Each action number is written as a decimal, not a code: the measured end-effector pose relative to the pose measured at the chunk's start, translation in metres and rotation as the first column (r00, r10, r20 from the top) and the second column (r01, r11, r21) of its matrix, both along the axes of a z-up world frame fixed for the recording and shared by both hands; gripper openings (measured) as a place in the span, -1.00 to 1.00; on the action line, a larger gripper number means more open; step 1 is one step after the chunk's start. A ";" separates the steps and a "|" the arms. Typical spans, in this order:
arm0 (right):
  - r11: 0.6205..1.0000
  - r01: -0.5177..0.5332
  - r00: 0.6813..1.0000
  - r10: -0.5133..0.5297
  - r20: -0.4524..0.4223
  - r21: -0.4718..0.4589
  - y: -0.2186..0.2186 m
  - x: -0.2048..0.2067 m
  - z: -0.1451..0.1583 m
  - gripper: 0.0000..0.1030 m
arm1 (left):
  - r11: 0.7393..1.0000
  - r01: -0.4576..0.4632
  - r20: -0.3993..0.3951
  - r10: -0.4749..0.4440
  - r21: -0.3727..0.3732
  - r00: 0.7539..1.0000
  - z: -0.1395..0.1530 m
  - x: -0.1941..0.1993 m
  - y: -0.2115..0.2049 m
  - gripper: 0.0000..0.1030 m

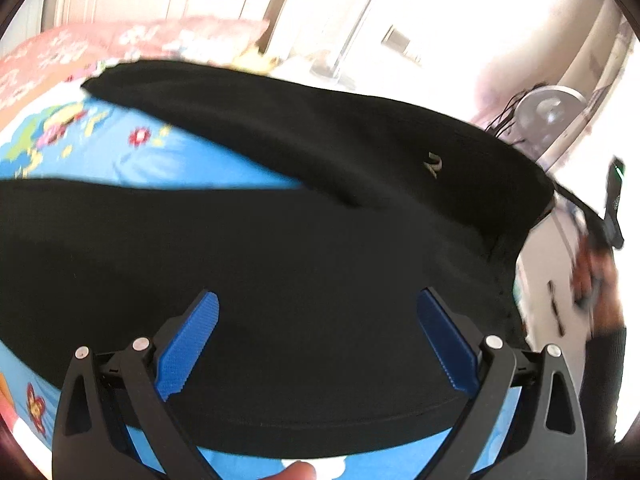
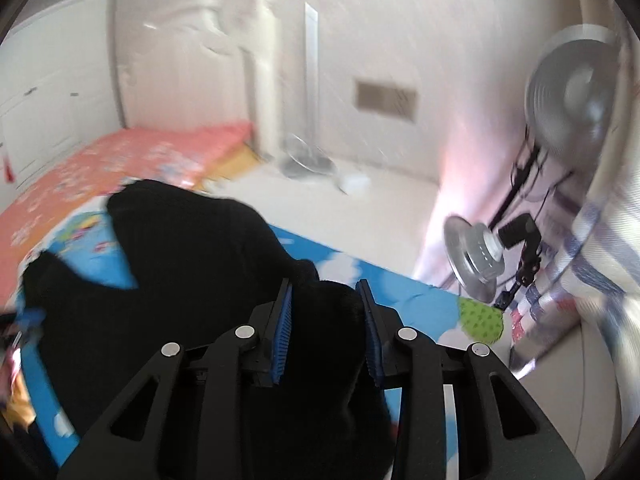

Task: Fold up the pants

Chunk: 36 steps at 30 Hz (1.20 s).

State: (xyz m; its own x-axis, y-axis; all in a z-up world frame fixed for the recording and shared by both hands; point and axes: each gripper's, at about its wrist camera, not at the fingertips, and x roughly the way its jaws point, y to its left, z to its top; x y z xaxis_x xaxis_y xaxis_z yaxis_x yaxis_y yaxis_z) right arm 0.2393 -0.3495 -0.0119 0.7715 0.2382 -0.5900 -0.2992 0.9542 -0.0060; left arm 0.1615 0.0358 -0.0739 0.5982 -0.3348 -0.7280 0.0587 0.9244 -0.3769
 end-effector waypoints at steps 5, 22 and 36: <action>0.997 -0.065 0.997 0.067 -0.049 0.034 0.045 -0.111 -0.038 -0.37 | 0.997 0.027 0.047 -0.024 -0.070 0.999 0.014 0.006 0.019 0.91; 0.949 0.151 0.959 -0.072 -0.274 0.278 0.046 -0.148 -0.119 -0.34 | 0.788 -0.105 -0.292 -0.098 -0.606 0.951 -0.085 0.155 0.041 -0.10; 0.712 0.385 0.869 -0.065 -0.491 0.587 0.028 -0.173 -0.133 0.62 | 0.801 0.023 -0.211 -0.185 -0.598 0.960 -0.051 0.163 0.004 -0.89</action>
